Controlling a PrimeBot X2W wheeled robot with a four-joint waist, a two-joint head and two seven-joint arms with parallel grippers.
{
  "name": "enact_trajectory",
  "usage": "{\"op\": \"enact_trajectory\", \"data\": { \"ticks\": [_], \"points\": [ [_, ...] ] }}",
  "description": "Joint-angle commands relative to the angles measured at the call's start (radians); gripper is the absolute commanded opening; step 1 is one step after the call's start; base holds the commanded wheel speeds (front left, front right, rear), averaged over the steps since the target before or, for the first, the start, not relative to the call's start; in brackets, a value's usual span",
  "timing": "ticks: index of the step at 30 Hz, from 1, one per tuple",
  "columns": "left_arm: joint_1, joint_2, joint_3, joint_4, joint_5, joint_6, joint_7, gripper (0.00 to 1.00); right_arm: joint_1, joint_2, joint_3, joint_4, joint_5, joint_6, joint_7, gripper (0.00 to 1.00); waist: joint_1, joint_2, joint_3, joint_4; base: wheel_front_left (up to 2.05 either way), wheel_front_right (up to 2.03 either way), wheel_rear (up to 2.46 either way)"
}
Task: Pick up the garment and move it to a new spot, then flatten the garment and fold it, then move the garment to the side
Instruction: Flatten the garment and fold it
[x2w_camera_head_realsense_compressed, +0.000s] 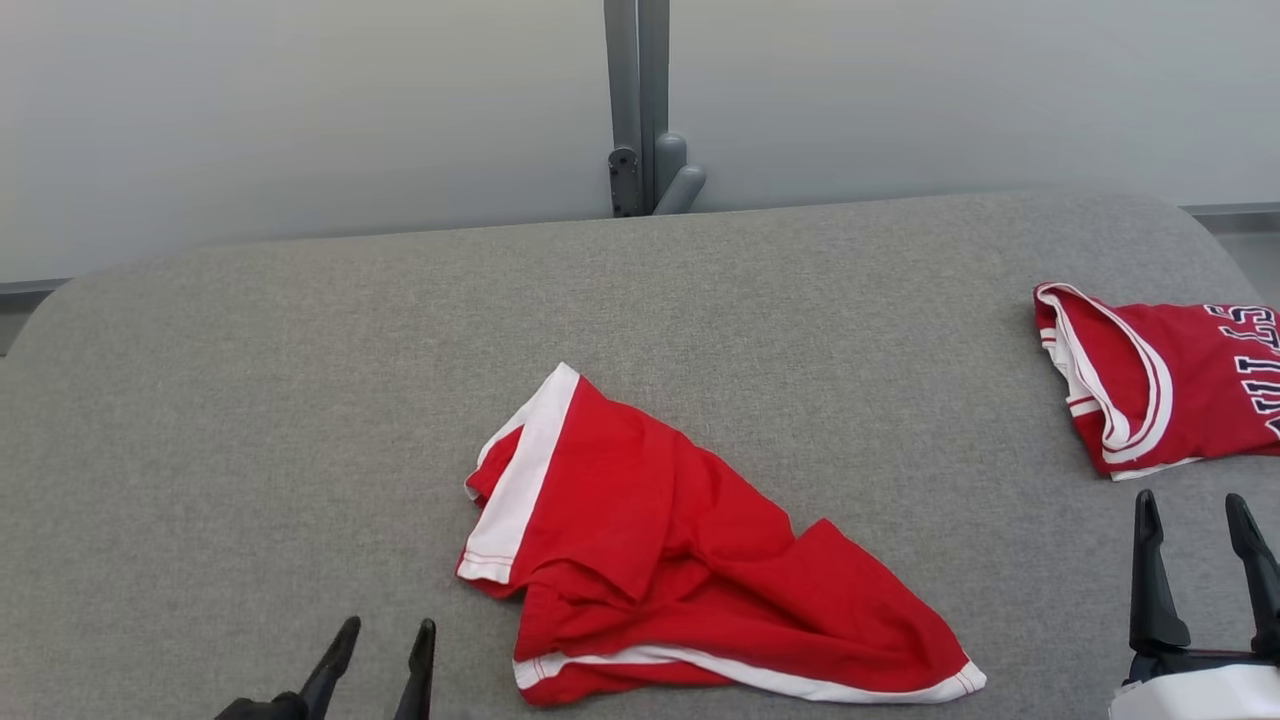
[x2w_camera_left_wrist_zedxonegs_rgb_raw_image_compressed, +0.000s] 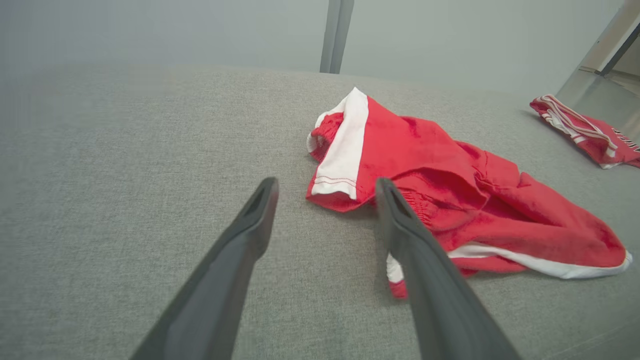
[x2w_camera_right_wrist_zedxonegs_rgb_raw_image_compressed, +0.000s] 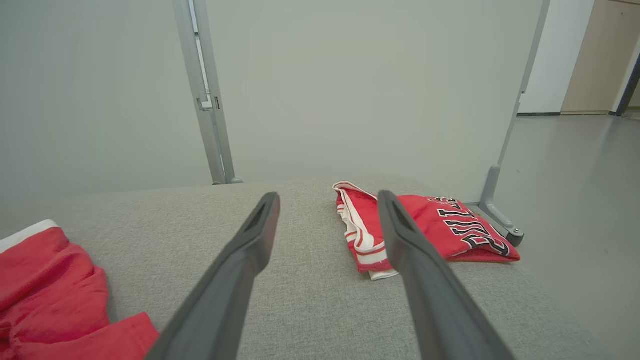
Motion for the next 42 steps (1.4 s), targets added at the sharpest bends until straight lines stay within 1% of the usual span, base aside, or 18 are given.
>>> {"op": "enact_trajectory", "data": {
  "ticks": [1, 4, 6, 13, 18, 21, 24, 29, 36, 42],
  "points": [
    [0.009, -0.004, 0.010, -0.003, 0.017, 0.006, -0.008, 1.00, 0.013, -0.003, 0.002, 0.000, -0.008, -0.001, 0.001, 1.00, 0.0000, 0.0000, -0.005, 0.005, 0.00, 0.00, 0.00],
    [0.058, -0.059, 0.100, -0.014, 0.091, -0.008, -0.007, 1.00, 0.023, -0.003, 0.009, 0.010, -0.011, -0.001, 0.001, 1.00, 0.0000, 0.0000, -0.013, 0.012, 0.00, 0.00, 0.00],
    [0.083, -0.097, 0.159, -0.016, 0.136, -0.027, -0.007, 1.00, 0.027, -0.003, 0.013, 0.017, -0.010, -0.001, 0.001, 1.00, 0.0000, 0.0000, -0.018, 0.015, 0.00, 0.00, 0.00],
    [0.157, -0.222, 0.345, 0.000, 0.271, -0.136, -0.007, 1.00, 0.046, -0.003, 0.037, 0.042, 0.005, -0.001, 0.001, 1.00, 0.0000, 0.0000, -0.031, 0.021, 0.00, 0.00, 0.00],
    [0.177, -0.287, 0.422, 0.028, 0.343, -0.218, -0.006, 1.00, 0.059, -0.003, 0.055, 0.061, 0.001, -0.001, 0.001, 1.00, 0.0000, 0.0000, -0.035, 0.027, 0.00, 0.00, 0.00],
    [0.175, -0.315, 0.451, 0.045, 0.374, -0.248, -0.006, 1.00, 0.059, -0.003, 0.062, 0.069, -0.002, -0.001, 0.001, 1.00, 0.0000, 0.0000, -0.035, 0.029, 0.00, 0.00, 0.00],
    [0.170, -0.334, 0.470, 0.052, 0.399, -0.266, -0.006, 1.00, 0.054, -0.003, 0.069, 0.074, -0.004, -0.001, 0.001, 1.00, 0.0000, 0.0000, -0.035, 0.029, 0.00, 0.00, 0.00],
    [0.162, -0.357, 0.486, 0.055, 0.421, -0.278, -0.007, 1.00, 0.044, -0.003, 0.082, 0.078, -0.009, -0.001, 0.001, 1.00, 0.0000, 0.0000, -0.034, 0.027, 0.00, 0.00, 0.00],
    [0.154, -0.369, 0.485, 0.058, 0.433, -0.283, -0.007, 1.00, 0.033, -0.003, 0.094, 0.072, -0.014, -0.001, 0.001, 1.00, 0.0000, 0.0000, -0.030, 0.028, 0.00, 0.00, 0.00],
    [0.154, -0.367, 0.470, 0.057, 0.426, -0.283, -0.007, 1.00, 0.033, -0.003, 0.116, 0.072, -0.006, -0.001, 0.001, 1.00, 0.0000, 0.0000, -0.031, 0.030, 0.00, 0.00, 0.00]
  ]
}}
